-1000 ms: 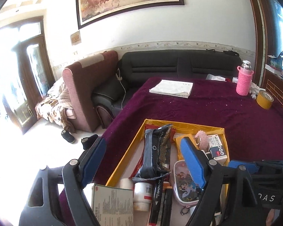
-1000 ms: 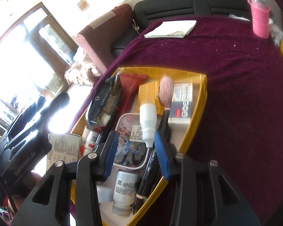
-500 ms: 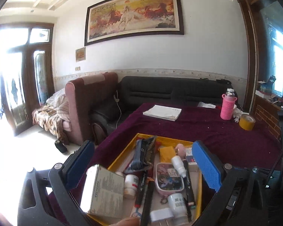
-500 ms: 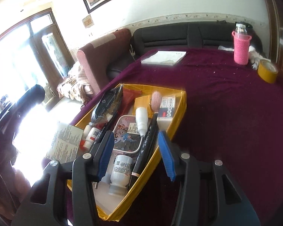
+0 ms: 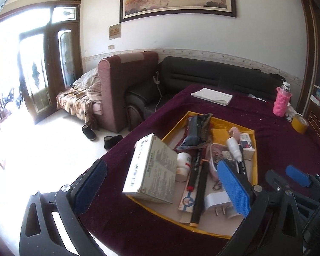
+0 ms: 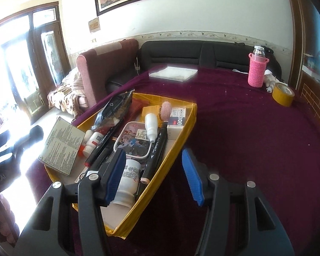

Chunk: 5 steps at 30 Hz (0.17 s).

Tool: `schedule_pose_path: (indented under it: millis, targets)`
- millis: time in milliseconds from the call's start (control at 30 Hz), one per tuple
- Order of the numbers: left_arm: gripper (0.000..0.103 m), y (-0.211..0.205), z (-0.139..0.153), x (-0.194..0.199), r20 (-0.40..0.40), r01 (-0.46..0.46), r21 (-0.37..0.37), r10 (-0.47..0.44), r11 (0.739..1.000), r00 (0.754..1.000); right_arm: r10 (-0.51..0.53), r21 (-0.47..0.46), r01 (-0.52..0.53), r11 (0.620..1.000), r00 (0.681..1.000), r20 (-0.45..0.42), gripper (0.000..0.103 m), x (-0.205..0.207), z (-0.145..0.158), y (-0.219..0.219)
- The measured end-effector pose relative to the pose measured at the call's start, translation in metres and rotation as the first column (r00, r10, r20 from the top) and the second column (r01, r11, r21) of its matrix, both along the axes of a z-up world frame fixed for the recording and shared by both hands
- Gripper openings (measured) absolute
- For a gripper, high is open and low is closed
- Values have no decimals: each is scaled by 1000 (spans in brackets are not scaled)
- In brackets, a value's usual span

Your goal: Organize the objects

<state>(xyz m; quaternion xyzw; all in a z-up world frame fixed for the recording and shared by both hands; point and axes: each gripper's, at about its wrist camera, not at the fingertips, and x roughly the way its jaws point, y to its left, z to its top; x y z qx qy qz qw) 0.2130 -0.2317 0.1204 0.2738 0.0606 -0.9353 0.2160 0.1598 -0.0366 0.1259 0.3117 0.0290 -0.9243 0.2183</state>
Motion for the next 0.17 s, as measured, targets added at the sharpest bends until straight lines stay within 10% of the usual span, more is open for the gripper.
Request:
schedule_pose_path:
  millis: [167]
  targets:
    - [102,-2,-9,3,25,-80,-56,81,995,996,32,89,-30,996,999,-23,61,11,-13,-28]
